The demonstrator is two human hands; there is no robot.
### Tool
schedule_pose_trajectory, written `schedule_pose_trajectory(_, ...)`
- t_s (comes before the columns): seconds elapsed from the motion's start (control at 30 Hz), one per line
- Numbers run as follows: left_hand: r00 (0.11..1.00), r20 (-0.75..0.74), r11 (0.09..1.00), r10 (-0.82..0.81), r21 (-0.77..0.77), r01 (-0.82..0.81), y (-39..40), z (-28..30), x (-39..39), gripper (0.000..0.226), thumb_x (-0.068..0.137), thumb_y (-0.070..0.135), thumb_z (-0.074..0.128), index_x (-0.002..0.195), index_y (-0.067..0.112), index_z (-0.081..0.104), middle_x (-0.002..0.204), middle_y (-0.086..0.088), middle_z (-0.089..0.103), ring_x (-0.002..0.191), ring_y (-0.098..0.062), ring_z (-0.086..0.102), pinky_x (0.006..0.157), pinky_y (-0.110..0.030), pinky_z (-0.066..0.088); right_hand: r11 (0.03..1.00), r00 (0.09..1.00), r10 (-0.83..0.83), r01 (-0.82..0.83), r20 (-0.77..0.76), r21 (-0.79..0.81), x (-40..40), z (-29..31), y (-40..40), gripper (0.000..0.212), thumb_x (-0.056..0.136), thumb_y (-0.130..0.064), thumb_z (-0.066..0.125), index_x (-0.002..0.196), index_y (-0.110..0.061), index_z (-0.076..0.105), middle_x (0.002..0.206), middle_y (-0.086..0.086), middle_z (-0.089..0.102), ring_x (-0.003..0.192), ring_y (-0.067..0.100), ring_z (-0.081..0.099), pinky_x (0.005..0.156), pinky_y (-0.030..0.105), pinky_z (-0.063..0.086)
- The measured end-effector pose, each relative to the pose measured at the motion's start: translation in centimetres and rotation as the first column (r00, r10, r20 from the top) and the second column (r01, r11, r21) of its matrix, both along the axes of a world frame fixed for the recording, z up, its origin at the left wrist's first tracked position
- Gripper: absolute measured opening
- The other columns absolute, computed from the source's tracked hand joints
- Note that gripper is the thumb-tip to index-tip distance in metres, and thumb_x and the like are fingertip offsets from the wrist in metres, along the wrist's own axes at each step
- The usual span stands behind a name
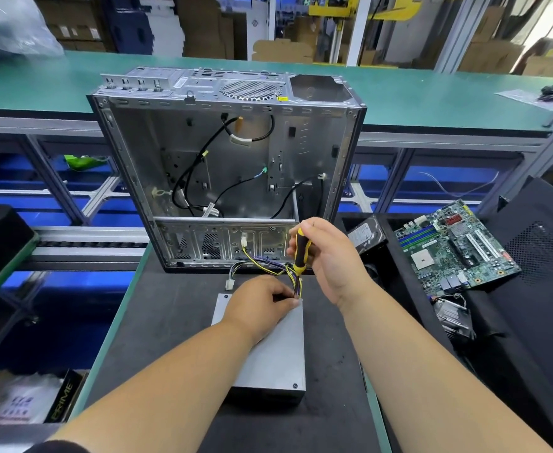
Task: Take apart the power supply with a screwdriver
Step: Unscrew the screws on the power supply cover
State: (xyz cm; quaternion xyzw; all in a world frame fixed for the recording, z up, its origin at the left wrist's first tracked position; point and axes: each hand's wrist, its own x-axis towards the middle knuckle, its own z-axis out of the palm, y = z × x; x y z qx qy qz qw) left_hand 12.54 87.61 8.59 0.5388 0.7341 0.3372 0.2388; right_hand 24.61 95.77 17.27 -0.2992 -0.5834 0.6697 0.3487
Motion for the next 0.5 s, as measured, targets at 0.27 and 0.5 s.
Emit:
schedule_pose_trajectory(0.27,1.000,-0.025,1.000,0.002,0.003,-0.002,-0.1,0.2,0.1,0.015,0.084,0.042,0.074,0.091,0.030,0.077,0.093,0.014,0.064,0.089,-0.002,0.058,0.080,-0.024,0.048,0.995,0.996,0.011,-0.020,-0.093,-0.095,-1.1,-0.1,-0.6,0.048,0.106,-0.031,0.035,0.073,-0.011,0.062,0.059,0.001,0.046,0.057,0.013,0.042,0.062,0.024,0.039)
schedule_pose_trajectory(0.5,1.000,-0.031,1.000,0.002,-0.007,-0.002,0.0,0.1,0.1,0.015,0.084,0.043,0.073,0.091,0.030,0.077,0.095,0.014,0.065,0.091,-0.003,0.058,0.081,-0.023,0.046,0.998,0.999,0.026,-0.024,-0.041,0.052,-0.7,-1.0,-0.6,0.018,0.098,-0.030,0.046,0.087,-0.015,0.047,0.076,-0.001,0.058,0.070,0.015,0.051,0.071,0.032,0.043)
